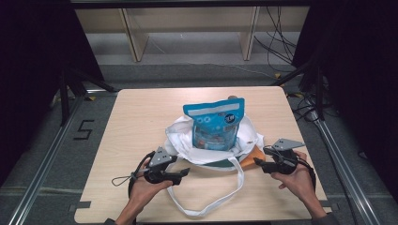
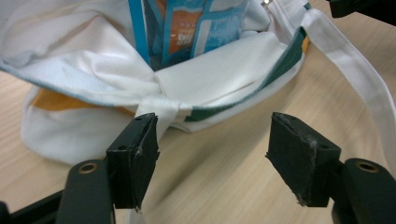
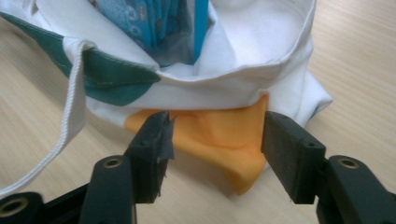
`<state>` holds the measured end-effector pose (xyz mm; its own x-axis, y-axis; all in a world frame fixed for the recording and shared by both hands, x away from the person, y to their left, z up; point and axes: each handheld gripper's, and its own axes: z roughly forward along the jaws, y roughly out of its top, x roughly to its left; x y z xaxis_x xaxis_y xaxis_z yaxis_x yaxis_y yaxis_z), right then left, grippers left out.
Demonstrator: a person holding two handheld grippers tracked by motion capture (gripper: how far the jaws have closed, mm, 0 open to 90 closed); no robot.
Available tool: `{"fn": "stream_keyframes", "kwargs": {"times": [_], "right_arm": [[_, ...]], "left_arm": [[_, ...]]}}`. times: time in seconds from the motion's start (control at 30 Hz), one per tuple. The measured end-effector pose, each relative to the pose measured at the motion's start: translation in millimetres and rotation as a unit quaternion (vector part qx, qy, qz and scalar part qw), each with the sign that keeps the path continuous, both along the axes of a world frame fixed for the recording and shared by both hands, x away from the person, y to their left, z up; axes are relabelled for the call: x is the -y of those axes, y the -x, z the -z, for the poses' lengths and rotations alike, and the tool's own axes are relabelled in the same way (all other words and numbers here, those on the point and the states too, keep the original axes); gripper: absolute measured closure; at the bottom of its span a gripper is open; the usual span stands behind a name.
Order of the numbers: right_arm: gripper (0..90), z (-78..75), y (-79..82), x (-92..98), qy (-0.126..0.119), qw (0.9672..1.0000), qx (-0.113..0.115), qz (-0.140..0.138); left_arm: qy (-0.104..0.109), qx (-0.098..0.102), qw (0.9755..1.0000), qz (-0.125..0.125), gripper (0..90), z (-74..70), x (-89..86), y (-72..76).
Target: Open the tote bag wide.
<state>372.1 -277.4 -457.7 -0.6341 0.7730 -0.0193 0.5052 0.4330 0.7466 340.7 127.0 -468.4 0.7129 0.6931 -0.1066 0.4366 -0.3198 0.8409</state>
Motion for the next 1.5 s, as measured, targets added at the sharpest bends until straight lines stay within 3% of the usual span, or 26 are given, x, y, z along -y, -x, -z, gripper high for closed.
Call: {"fn": "stream_keyframes", "kwargs": {"times": [0.07, 0.1, 0.3, 0.33, 0.37, 0.43, 0.47, 0.53, 0.57, 0.67, 0.7, 0.73, 0.87, 0.9, 0.97, 1.07, 1.2, 1.23, 1.27, 1.33, 1.37, 1.4, 1.43, 1.47, 1.5], "right_arm": [[41.1, 0.1, 3.8, -1.1, 0.002, 1.0000, 0.000, -0.003], [40.1, 0.2, 8.8, -4.2, -0.010, 0.9999, -0.012, 0.007], [37.9, 0.2, 25.6, -3.1, -0.012, 0.9999, 0.007, -0.003], [37.7, 0.5, 30.4, -3.8, -0.021, 0.9997, -0.012, 0.003], [37.5, 2.0, 30.1, -1.3, -0.019, 0.9998, 0.000, -0.010], [37.2, 4.3, 36.6, -0.9, -0.024, 0.9997, -0.009, 0.001], [37.0, 6.1, 39.4, -0.9, -0.024, 0.9996, -0.016, 0.004], [36.9, 10.6, 41.7, 0.3, -0.016, 0.9999, -0.005, -0.004], [36.8, 12.8, 44.9, -0.6, -0.016, 0.9998, -0.013, -0.004], [36.1, 15.6, 51.2, -1.7, -0.010, 0.9998, -0.016, -0.005], [35.5, 16.4, 52.0, -1.2, -0.006, 0.9999, -0.003, -0.011], [35.2, 16.1, 55.6, -2.6, -0.012, 0.9997, -0.018, -0.007], [34.6, 19.2, 61.4, -2.3, -0.009, 0.9998, -0.012, -0.016], [34.5, 20.4, 65.2, -3.9, -0.013, 0.9996, -0.022, -0.008], [34.3, 22.5, 66.8, -2.2, -0.004, 0.9997, -0.014, -0.018], [34.0, 24.4, 72.2, -0.4, -0.006, 0.9996, -0.020, -0.020], [33.9, 26.5, 78.8, 2.5, -0.008, 0.9993, -0.029, -0.023], [33.9, 26.9, 83.5, 0.3, -0.019, 0.9988, -0.044, -0.009], [33.8, 27.7, 83.1, 2.1, -0.012, 0.9992, -0.033, -0.017], [33.7, 29.2, 85.2, 2.3, -0.013, 0.9991, -0.037, -0.019], [33.7, 29.5, 85.9, 2.5, -0.010, 0.9988, -0.041, -0.023], [33.7, 30.6, 84.8, 3.4, -0.005, 0.9991, -0.034, -0.026], [33.7, 31.0, 86.7, 1.5, -0.012, 0.9988, -0.045, -0.015], [33.7, 31.5, 83.7, 3.4, -0.003, 0.9989, -0.038, -0.028], [33.7, 31.5, 83.7, 3.4, -0.003, 0.9989, -0.038, -0.028]], "left_arm": [[-0.006, 0.001, 1.0000, -0.001, 31.8, 1.5, -3.3, 6.5], [-0.004, 0.002, 1.0000, 0.001, 31.2, 1.9, -4.8, 10.9], [0.003, 0.005, 0.9999, -0.011, 25.6, 3.6, -15.2, 24.9], [0.007, 0.005, 0.9999, -0.014, 25.3, 4.3, -16.4, 26.8], [0.009, 0.005, 0.9999, -0.014, 24.7, 5.1, -17.4, 27.9], [0.003, 0.013, 0.9998, -0.014, 22.0, 6.6, -19.4, 30.3], [0.002, 0.012, 0.9998, -0.015, 20.6, 7.5, -20.0, 31.7], [0.008, 0.010, 0.9997, -0.022, 17.5, 9.3, -20.0, 34.5], [0.013, 0.003, 0.9995, -0.030, 15.2, 10.2, -19.6, 36.5], [0.010, 0.009, 0.9994, -0.032, 14.9, 12.7, -20.8, 41.6], [0.008, 0.012, 0.9994, -0.033, 14.9, 13.6, -21.0, 43.4], [0.009, 0.010, 0.9995, -0.030, 14.9, 14.3, -21.5, 45.7], [0.014, 0.005, 0.9995, -0.029, 14.9, 17.3, -23.2, 52.2], [0.017, 0.002, 0.9994, -0.030, 14.9, 18.4, -23.0, 54.2], [-0.002, 0.002, 0.9997, -0.024, 14.9, 19.4, -25.6, 57.8], [0.006, -0.004, 0.9997, -0.021, 14.9, 21.2, -24.6, 64.6], [-0.011, -0.007, 0.9997, -0.019, 14.9, 23.5, -26.0, 70.5], [-0.006, -0.008, 0.9997, -0.022, 14.9, 24.9, -25.6, 71.5], [-0.014, -0.006, 0.9997, -0.019, 14.9, 24.7, -26.5, 71.9], [-0.012, -0.006, 0.9997, -0.020, 14.9, 25.7, -26.0, 72.7], [-0.022, 0.001, 0.9996, -0.018, 15.0, 25.4, -26.6, 71.6], [-0.023, 0.001, 0.9996, -0.017, 15.0, 25.8, -26.6, 70.9], [-0.022, -0.003, 0.9996, -0.019, 15.0, 26.0, -26.3, 70.9], [-0.022, -0.003, 0.9996, -0.019, 15.0, 26.0, -26.3, 70.9], [-0.011, -0.010, 0.9995, -0.027, 15.0, 27.3, -24.4, 71.3]]}}
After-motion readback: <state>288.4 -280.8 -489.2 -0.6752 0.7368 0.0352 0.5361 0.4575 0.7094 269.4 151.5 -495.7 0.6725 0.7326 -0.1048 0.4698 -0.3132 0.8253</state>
